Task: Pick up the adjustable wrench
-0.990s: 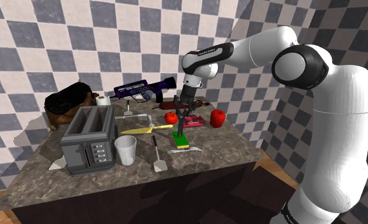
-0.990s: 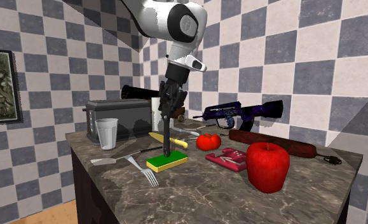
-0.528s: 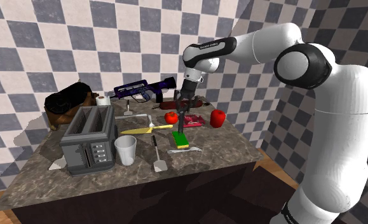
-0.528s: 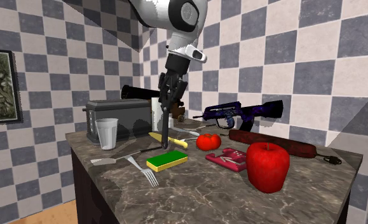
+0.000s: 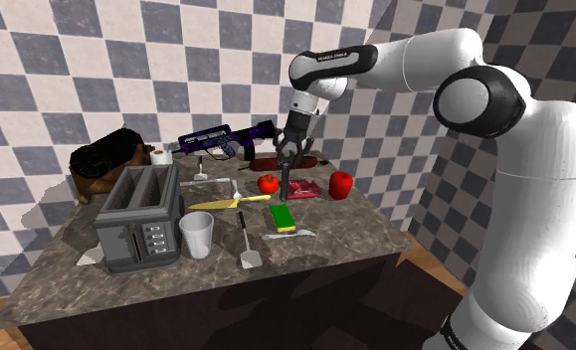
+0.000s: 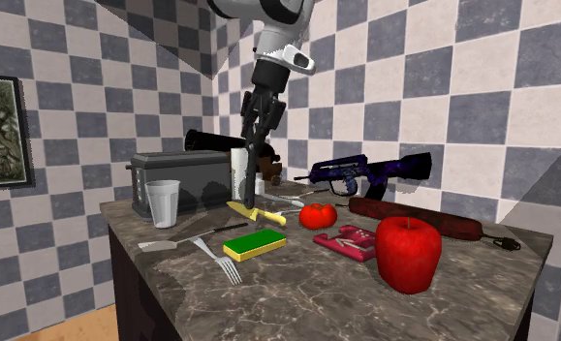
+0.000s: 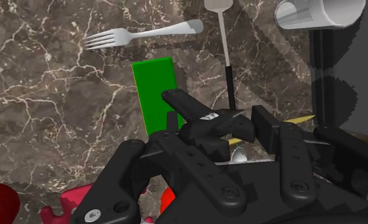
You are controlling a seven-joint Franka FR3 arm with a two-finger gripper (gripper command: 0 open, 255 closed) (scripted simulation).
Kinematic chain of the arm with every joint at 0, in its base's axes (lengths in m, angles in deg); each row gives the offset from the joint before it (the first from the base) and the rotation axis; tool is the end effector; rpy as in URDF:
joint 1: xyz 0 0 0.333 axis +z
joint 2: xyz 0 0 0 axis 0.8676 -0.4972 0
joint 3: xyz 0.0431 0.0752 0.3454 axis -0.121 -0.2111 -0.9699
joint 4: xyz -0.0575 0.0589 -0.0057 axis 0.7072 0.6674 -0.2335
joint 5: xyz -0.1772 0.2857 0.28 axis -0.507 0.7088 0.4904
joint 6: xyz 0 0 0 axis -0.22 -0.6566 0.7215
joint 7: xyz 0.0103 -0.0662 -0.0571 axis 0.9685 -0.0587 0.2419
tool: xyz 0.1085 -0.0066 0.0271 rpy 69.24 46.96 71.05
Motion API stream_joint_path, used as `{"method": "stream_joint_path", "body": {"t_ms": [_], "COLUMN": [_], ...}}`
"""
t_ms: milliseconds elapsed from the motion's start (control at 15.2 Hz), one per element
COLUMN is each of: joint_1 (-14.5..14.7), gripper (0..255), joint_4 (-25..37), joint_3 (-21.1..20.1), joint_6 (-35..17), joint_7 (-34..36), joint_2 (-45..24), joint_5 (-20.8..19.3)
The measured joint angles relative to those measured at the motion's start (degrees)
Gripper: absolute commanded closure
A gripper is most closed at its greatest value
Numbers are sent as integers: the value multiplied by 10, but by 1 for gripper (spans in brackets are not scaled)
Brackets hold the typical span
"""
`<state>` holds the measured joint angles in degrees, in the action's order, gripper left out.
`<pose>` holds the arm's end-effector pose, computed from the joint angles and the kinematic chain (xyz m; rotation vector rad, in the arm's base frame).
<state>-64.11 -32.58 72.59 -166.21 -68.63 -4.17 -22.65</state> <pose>0.7032 -0.0083 0.4864 -2.7648 0.6801 0.2108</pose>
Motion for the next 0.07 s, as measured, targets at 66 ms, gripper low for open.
{"method": "stream_joint_path", "body": {"t_ms": [66], "joint_1": [0], "gripper": [255], "joint_4": [4], "joint_3": [0], "joint_6": [3], "joint_7": [1], "joint_2": [0], "joint_5": [0]}}
